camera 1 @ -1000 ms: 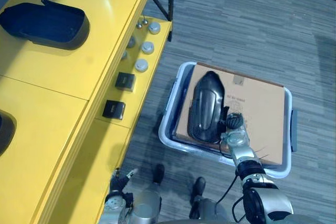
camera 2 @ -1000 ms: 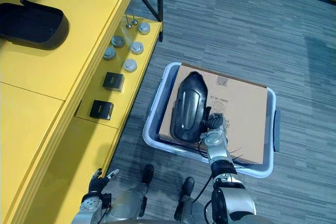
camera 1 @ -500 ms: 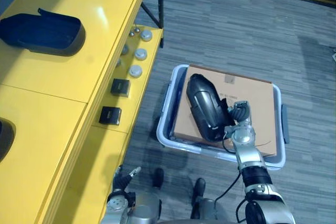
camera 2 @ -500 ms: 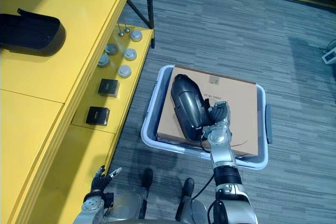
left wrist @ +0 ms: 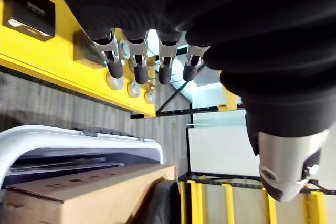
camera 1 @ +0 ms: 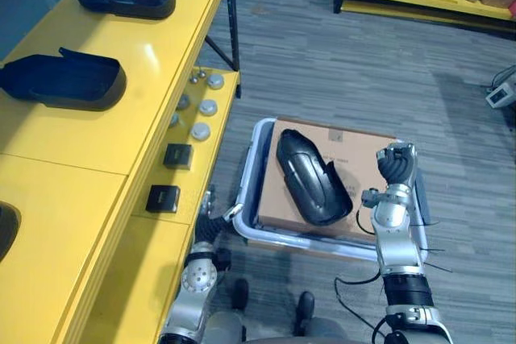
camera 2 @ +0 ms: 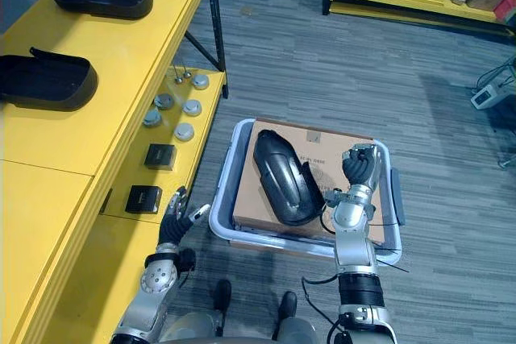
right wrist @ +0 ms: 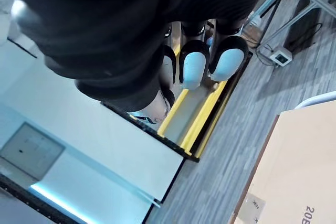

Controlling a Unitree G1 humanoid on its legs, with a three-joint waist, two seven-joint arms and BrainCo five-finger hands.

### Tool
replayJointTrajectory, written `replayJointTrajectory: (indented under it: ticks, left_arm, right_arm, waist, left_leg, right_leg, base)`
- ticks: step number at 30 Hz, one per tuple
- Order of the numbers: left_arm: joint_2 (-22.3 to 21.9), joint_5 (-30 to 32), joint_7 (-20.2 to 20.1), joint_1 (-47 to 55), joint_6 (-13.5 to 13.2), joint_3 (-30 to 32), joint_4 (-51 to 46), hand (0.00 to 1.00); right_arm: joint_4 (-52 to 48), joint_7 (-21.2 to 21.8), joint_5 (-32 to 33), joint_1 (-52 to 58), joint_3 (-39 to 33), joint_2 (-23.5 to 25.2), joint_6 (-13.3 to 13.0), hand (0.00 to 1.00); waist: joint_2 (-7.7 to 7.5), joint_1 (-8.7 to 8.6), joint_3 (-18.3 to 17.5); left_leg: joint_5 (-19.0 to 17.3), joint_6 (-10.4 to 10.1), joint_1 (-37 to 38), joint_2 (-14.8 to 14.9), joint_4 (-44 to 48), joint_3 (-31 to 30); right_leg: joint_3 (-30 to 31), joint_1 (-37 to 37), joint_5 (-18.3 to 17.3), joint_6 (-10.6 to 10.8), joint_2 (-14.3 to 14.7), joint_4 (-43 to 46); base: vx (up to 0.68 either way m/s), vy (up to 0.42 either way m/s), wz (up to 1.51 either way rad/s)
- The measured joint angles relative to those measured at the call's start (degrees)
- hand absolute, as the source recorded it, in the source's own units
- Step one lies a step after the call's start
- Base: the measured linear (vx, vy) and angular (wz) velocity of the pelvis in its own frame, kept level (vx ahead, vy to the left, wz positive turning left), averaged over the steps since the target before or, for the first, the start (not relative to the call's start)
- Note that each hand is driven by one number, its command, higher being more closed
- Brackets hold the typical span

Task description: Walk over and take plastic housings, then place them on the shelf

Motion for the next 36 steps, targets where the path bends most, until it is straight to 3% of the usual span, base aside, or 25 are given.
replayJointTrajectory:
  ticks: [9, 23, 28, 30, 36]
  left_arm:
    - [0.05, -0.02, 0.61, 0.92, 0.25, 0.36, 4.92, 0.0]
    - [0.42, 0.1, 0.47, 2.62, 0.95, 5.21, 22.78, 0.0]
    - [0.42, 0.1, 0.56, 1.99, 0.93, 6.7, 27.15, 0.0]
    - [0.33, 0.06, 0.62, 1.22, 0.94, 7.16, 28.32, 0.0]
    - [0.29, 0.01, 0.96, 0.2, 0.91, 7.17, 29.49, 0.0]
  right_arm:
    - [1.25, 1.53, -0.14, 0.03, 2.2, -0.27, 0.06, 0.0]
    - [19.33, 2.6, -9.33, -3.12, 2.16, -1.39, 2.83, 0.0]
    - [27.25, 2.51, -10.93, -9.94, 2.23, -2.27, 4.04, 0.0]
    - [31.17, 2.52, -11.29, -12.55, 2.2, -2.88, 4.67, 0.0]
    - [40.23, 2.43, -11.87, -18.29, 2.11, -2.88, 7.22, 0.0]
  waist:
    - [-0.05, -0.02, -0.55]
    - [-0.04, 0.33, -1.73]
    - [0.12, 0.83, 0.93]
    - [0.2, 1.86, 2.62]
    - [0.65, 2.04, 5.6]
  left_leg:
    - [-0.03, -0.01, 0.67, 0.18, -0.45, 0.63]
    - [0.76, 0.17, -1.12, -0.8, -1.31, -1.88]
    - [1.23, 0.27, -2.49, -0.99, -1.33, -1.95]
    - [1.44, 0.22, -3.26, -0.98, -1.34, -2.03]
    - [1.77, 0.21, -4.19, -1.04, -1.33, -2.68]
  right_leg:
    - [0.95, -0.03, 0.0, -0.03, 0.13, 0.12]
    - [-1.86, -0.17, 0.2, 0.2, -0.07, -1.67]
    - [-1.93, -1.4, 0.67, 0.28, -0.26, -1.78]
    - [-1.95, -2.2, 0.89, 0.22, -0.23, -1.77]
    - [-3.36, -2.48, 0.92, 0.21, -0.31, -1.78]
  base:
    - [-0.03, -0.002, -0.05]
    - [0.01, -0.007, 0.09]
    - [0.0, -0.001, 0.01]
    - [-0.04, -0.008, 0.03]
    - [0.01, -0.007, 0.11]
